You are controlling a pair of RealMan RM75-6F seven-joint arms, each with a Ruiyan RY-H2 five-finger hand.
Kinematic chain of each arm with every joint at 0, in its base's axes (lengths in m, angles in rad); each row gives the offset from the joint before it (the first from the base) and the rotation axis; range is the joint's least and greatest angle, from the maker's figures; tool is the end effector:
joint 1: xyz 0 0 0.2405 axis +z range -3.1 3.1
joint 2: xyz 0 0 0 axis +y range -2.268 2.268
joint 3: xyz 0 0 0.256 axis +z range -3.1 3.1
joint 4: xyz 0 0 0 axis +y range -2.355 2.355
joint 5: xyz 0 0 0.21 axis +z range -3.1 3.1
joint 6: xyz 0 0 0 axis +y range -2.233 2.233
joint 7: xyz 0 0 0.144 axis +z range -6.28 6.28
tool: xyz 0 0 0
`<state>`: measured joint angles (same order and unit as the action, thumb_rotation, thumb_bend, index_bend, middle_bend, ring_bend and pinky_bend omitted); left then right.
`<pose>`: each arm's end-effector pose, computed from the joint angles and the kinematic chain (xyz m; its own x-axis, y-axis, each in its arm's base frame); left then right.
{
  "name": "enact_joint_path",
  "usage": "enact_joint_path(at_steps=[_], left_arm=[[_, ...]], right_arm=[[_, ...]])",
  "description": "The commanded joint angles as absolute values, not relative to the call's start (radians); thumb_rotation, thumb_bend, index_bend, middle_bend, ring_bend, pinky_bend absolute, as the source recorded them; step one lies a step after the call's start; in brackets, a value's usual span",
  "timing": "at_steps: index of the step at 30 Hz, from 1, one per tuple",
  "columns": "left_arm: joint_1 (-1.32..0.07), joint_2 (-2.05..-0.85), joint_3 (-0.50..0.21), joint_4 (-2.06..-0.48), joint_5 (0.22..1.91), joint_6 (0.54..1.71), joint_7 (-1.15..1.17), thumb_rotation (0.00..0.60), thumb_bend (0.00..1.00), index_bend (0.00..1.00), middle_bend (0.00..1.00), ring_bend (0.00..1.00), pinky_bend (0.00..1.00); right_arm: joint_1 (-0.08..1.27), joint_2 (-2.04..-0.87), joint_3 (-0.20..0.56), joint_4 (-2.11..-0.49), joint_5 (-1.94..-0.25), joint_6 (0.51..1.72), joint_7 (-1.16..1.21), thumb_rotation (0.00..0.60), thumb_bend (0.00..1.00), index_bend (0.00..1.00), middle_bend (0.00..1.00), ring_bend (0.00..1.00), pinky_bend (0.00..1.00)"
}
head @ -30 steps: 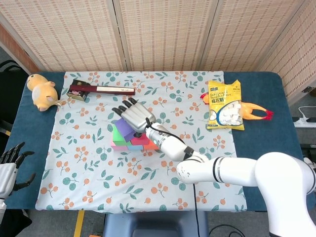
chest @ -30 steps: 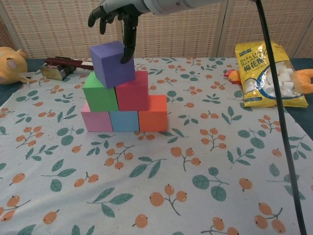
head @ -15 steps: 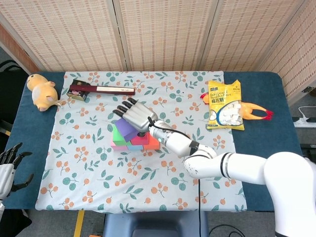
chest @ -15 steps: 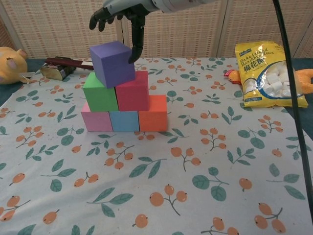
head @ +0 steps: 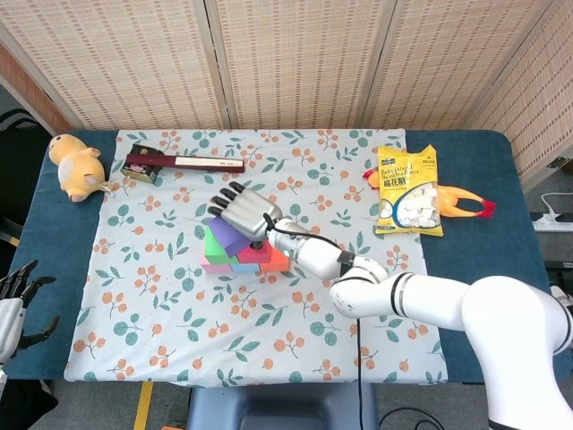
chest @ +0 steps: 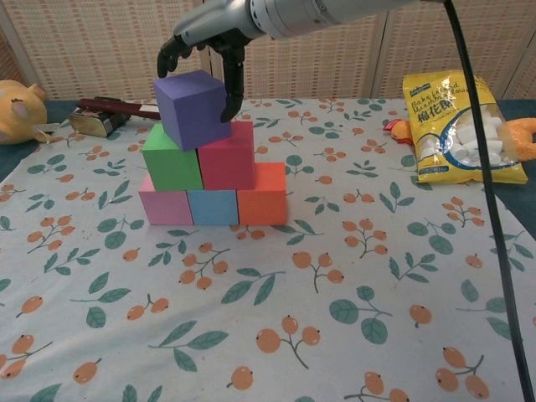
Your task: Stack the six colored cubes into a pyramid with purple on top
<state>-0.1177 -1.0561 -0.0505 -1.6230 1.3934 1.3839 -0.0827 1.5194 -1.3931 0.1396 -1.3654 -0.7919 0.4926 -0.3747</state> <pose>-0.3271 0.1908 0.1722 0.3500 0.0779 0.9335 0.9316 0.0752 -0.3556 0.0708 -0.4247 0.0009 0.7570 -0.1474 0.6365 -0.5079 -0.7457 0.4313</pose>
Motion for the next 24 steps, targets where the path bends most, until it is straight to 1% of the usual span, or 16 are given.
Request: enact_joint_path(at_steps=[1, 9, 13, 20, 24], left_arm=[[-0.117, -1.058, -0.051, -1.620, 1.393, 1.384, -0.084, 0.600, 0.33, 0.23, 0.00, 0.00, 0.08], [-0.115, -1.062, -0.052, -1.611, 1.391, 1.383, -0.089, 0.600, 0.33, 0.23, 0.00, 0.00, 0.08], [-0.113, -1.064, -0.053, -1.608, 1.392, 1.386, -0.094, 0.600, 0.33, 0.23, 0.00, 0.00, 0.08], [-0.113, -1.067, -0.052, -1.601, 1.393, 1.384, -0.096, 0.600, 0.33, 0.23, 0.00, 0.00, 0.08], [-0.113, -1.068, -0.052, -1.600, 1.397, 1.383, -0.097, 0.600, 0.33, 0.23, 0.00, 0.00, 0.08]], right_arm=[[1.524, -1.400, 0.137, -1.358, -0.791, 0.493, -0.372, 0.600, 0.00, 0.18, 0.06, 0.00, 0.00], [1.536, -1.432, 0.134, -1.334, -0.775, 0.525, -0.376, 0.600, 0.00, 0.38, 0.14, 0.00, 0.00], [1.539, -1.432, 0.138, -1.344, -0.758, 0.549, -0.383, 0.600, 0.00, 0.45, 0.16, 0.00, 0.00], [1.550, -1.413, 0.142, -1.378, -0.679, 0.602, -0.415, 0.600, 0.00, 0.48, 0.18, 0.00, 0.00], [1.573, -1.406, 0.131, -1.416, -0.556, 0.658, -0.476, 0.600, 0.00, 0.50, 0.19, 0.00, 0.00]])
